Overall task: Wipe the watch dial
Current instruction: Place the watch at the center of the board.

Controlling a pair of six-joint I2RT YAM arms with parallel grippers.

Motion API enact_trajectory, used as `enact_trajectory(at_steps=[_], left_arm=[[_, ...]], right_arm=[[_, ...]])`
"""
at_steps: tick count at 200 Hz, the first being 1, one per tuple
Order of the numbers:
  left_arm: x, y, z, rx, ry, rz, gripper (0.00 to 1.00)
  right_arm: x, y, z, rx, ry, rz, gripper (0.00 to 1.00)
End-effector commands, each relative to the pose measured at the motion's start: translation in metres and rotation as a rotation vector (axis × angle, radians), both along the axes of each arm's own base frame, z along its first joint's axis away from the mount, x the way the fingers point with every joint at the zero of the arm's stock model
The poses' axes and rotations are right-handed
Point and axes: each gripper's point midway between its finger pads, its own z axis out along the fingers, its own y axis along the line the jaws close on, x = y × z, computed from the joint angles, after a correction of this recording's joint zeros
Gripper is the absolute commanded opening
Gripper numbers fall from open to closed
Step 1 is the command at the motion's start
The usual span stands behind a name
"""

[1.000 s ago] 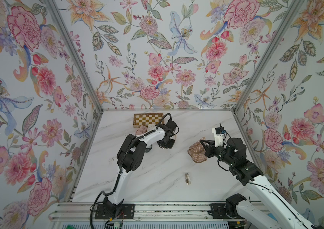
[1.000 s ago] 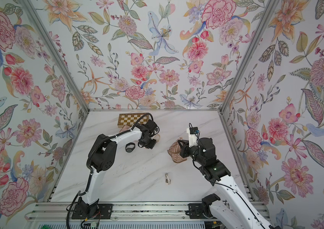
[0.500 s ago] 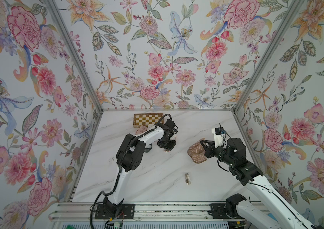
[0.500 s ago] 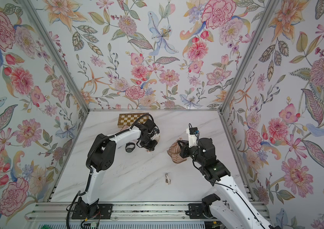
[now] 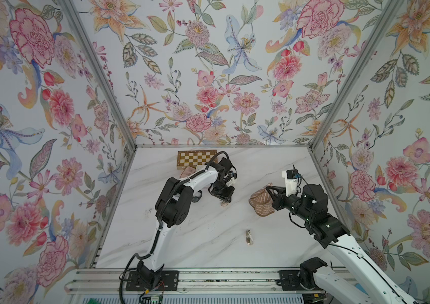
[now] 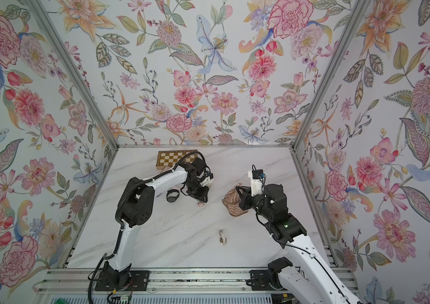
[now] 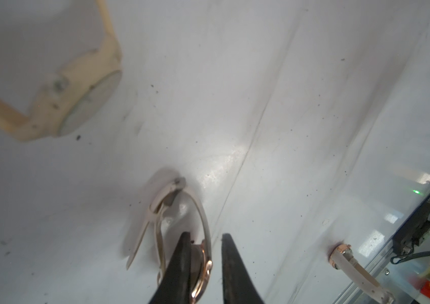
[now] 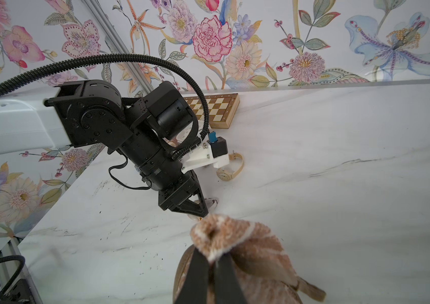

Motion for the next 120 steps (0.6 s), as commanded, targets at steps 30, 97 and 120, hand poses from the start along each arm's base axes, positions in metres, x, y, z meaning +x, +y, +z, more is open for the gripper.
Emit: enact_trajectory(at_steps=[30,97,120], left_arm=[[0.016,0.001,0.013,0.012,-0.036,0.005,0.35],[0.040,-0.005,0.110,-0.118,-0.254,0.052,0.47],[0.036,-0.009,0.151,-0.235,-0.349,0.068,0.48]], right_arm=[[0.000,0.002,0.007,0.017,-0.028,0.014,0.00],[0.003,-0.002,0.013,0.010,-0.031,-0.016,0.00],[0.004,-0.007,0.017,0.005,-0.036,-0.037,0.00]])
